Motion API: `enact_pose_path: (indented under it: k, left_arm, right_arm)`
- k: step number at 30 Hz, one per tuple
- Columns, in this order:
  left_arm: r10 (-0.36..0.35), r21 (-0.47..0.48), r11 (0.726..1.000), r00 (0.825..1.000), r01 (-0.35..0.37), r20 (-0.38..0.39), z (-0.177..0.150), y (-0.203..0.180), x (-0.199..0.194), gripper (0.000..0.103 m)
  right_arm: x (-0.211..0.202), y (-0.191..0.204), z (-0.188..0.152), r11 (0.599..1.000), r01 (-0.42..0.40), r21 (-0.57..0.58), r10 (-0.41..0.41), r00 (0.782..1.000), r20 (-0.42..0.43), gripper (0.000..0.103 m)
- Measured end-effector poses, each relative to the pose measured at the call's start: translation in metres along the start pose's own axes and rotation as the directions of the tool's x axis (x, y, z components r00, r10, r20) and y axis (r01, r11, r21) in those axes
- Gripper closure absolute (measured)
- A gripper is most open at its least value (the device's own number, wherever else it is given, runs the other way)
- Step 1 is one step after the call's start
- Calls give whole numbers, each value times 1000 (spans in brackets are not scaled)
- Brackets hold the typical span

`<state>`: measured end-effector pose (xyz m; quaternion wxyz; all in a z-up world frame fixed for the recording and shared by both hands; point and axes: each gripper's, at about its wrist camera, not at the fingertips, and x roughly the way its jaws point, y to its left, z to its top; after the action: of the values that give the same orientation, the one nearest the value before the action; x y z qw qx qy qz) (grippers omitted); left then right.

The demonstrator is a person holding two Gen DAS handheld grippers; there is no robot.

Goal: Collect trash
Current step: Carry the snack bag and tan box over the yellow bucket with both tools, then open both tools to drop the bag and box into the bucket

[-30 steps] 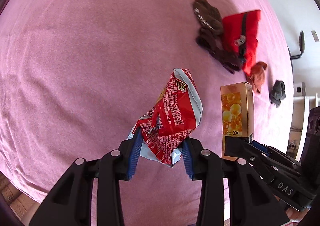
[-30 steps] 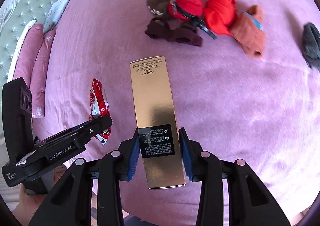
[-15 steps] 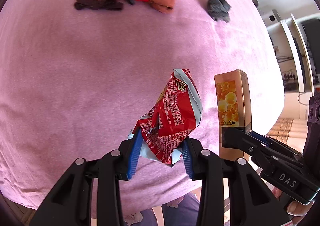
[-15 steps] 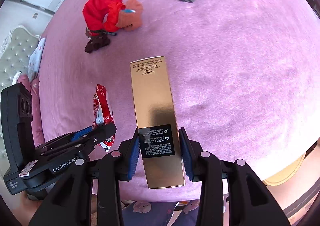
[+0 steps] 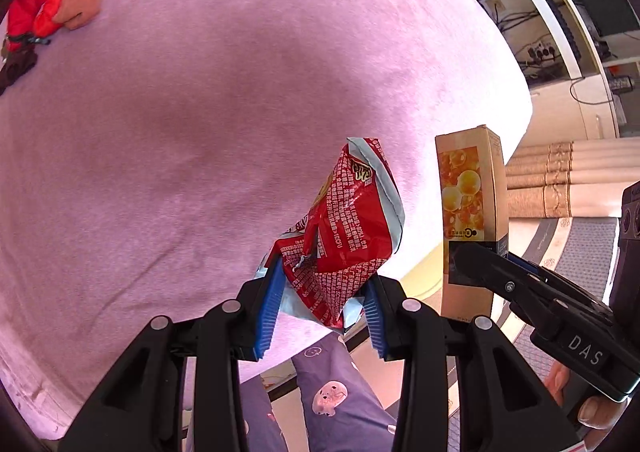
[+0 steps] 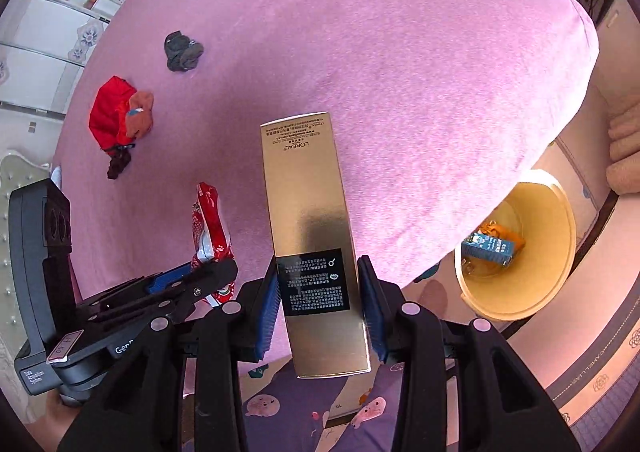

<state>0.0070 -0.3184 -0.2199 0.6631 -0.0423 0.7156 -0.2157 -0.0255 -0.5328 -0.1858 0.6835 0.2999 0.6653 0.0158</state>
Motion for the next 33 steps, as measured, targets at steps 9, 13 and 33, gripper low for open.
enact_pose_path:
  k: [9,13,33]
  left_arm:
    - [-6,164,986,997,18,-77,-1,-106,43,65]
    - [2,225,974,994,24,-113,-6,-149,66,65]
    - [7,290,954,963,74,-269,-22,-262,146,26]
  right_arm:
    - [-34,-102,-18,986,25,166,-33,998,45,66]
    - [-43,-146,-29,971,33,236,-46,998,52,66]
    - [-64,-276,-55,890,64,452,-95,994,45,61]
